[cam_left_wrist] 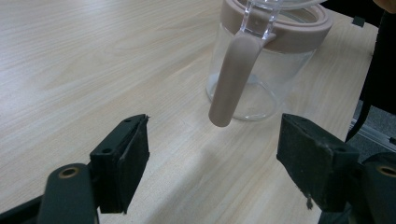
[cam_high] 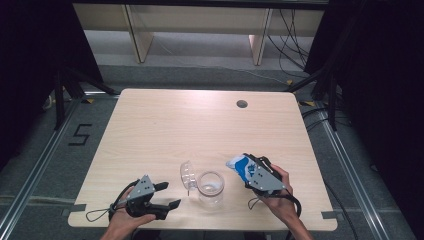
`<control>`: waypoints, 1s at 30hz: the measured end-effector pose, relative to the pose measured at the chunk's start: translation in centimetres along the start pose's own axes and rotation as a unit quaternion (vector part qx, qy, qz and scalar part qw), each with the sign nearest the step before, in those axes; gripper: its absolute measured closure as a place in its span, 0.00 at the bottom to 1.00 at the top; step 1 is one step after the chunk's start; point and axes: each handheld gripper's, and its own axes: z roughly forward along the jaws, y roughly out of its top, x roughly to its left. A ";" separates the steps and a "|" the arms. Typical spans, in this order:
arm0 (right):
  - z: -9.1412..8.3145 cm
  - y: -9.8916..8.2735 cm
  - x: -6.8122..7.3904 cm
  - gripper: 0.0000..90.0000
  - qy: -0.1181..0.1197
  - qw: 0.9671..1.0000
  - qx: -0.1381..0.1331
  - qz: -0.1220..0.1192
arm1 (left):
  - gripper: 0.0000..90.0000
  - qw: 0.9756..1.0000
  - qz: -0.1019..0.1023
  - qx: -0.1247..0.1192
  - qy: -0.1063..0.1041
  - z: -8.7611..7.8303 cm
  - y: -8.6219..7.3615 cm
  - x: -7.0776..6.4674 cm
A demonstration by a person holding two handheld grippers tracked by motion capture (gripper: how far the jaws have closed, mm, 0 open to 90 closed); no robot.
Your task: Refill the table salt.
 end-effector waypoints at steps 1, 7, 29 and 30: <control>0.0 0.1 -0.1 0.53 0.000 1.000 -0.002 -0.010 | 0.27 1.000 0.001 0.001 0.000 0.0 0.0 0.0; 0.1 0.3 0.0 0.53 -0.004 1.000 -0.002 -0.020 | 0.27 1.000 0.010 0.002 0.006 -0.2 0.0 0.0; -0.2 1.1 0.6 0.53 -0.024 0.997 0.020 -0.075 | 0.27 1.000 0.012 0.002 -0.001 -0.1 0.0 0.0; -0.2 1.2 0.6 0.53 -0.025 0.996 0.020 -0.080 | 0.27 1.000 0.011 0.002 0.000 -0.1 0.0 0.0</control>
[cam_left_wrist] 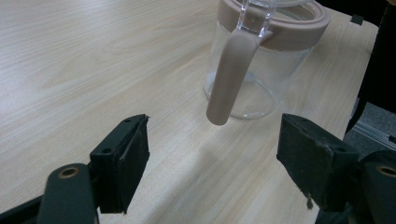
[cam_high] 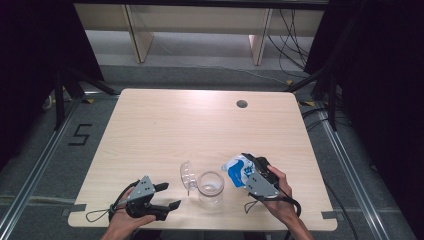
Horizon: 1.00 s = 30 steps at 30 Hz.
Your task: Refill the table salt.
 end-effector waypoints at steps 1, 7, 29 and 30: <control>0.0 0.0 0.0 0.53 -0.002 1.000 -0.001 -0.006 | 0.27 1.000 0.000 0.000 0.000 0.0 0.0 0.0; 0.1 0.2 0.0 0.53 -0.008 0.999 0.000 -0.036 | 0.27 1.000 0.001 0.002 0.003 0.0 0.0 0.0; 0.0 0.6 0.4 0.53 -0.031 0.992 0.028 -0.119 | 0.27 1.000 -0.008 0.003 -0.001 0.1 -0.1 -0.2; 0.1 0.7 0.4 0.53 -0.031 0.991 0.026 -0.125 | 0.27 1.000 -0.008 0.003 -0.001 0.1 -0.1 -0.2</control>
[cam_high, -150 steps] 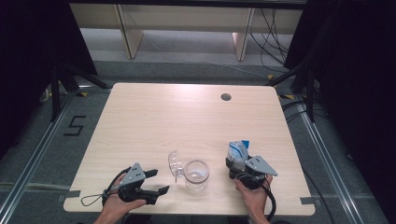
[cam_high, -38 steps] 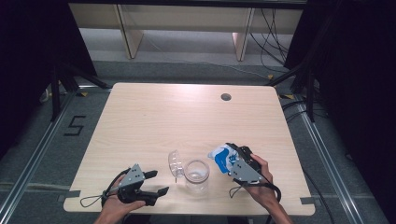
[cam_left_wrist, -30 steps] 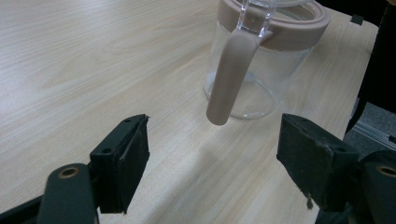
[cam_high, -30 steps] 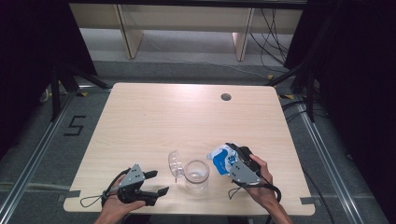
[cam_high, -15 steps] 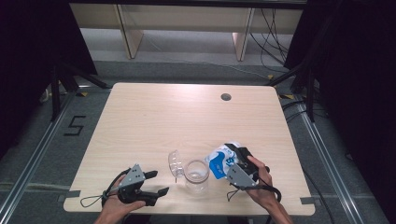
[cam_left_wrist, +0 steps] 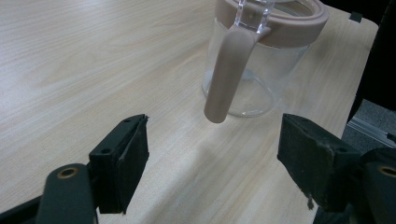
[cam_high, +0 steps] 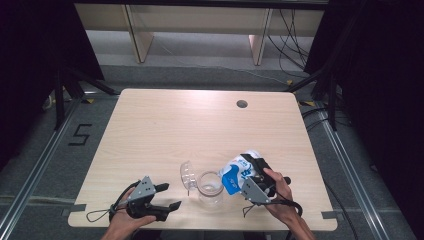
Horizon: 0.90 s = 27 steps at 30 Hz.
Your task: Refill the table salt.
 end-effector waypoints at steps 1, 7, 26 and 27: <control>0.0 0.0 0.0 0.53 0.000 1.000 0.000 0.000 | 0.27 1.000 0.000 0.000 0.000 0.0 0.0 0.0; 0.0 0.1 0.0 0.53 -0.006 1.000 0.002 -0.020 | 0.27 1.000 -0.001 0.000 -0.002 0.1 0.0 -0.1; -0.1 0.2 0.6 0.54 -0.006 0.999 0.022 -0.029 | 0.27 1.000 -0.001 0.002 -0.001 0.1 -0.1 -0.1; -0.1 0.2 0.6 0.54 -0.007 0.999 0.022 -0.031 | 0.27 1.000 -0.001 0.002 -0.002 0.1 -0.1 -0.1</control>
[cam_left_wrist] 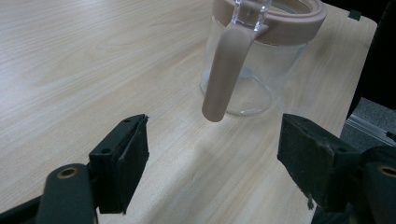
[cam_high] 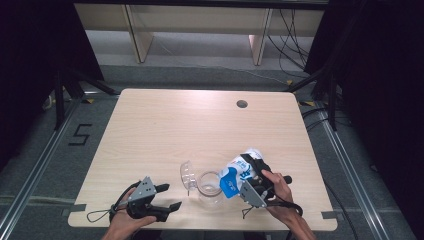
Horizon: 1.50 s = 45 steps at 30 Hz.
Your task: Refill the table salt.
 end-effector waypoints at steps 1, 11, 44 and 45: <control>0.0 0.0 -0.1 0.54 -0.005 1.000 -0.002 -0.007 | 0.27 1.000 0.002 0.001 0.002 0.0 0.0 0.0; 0.1 0.0 0.3 0.54 -0.008 1.000 0.003 -0.030 | 0.27 1.000 0.000 0.000 0.000 0.0 0.0 0.0; 0.4 0.8 0.3 0.54 -0.023 0.989 0.012 -0.145 | 0.27 1.000 0.011 0.002 -0.003 0.0 0.0 0.1; 0.4 0.8 0.3 0.54 -0.023 0.989 0.012 -0.145 | 0.27 1.000 0.011 0.002 -0.003 0.0 0.0 0.1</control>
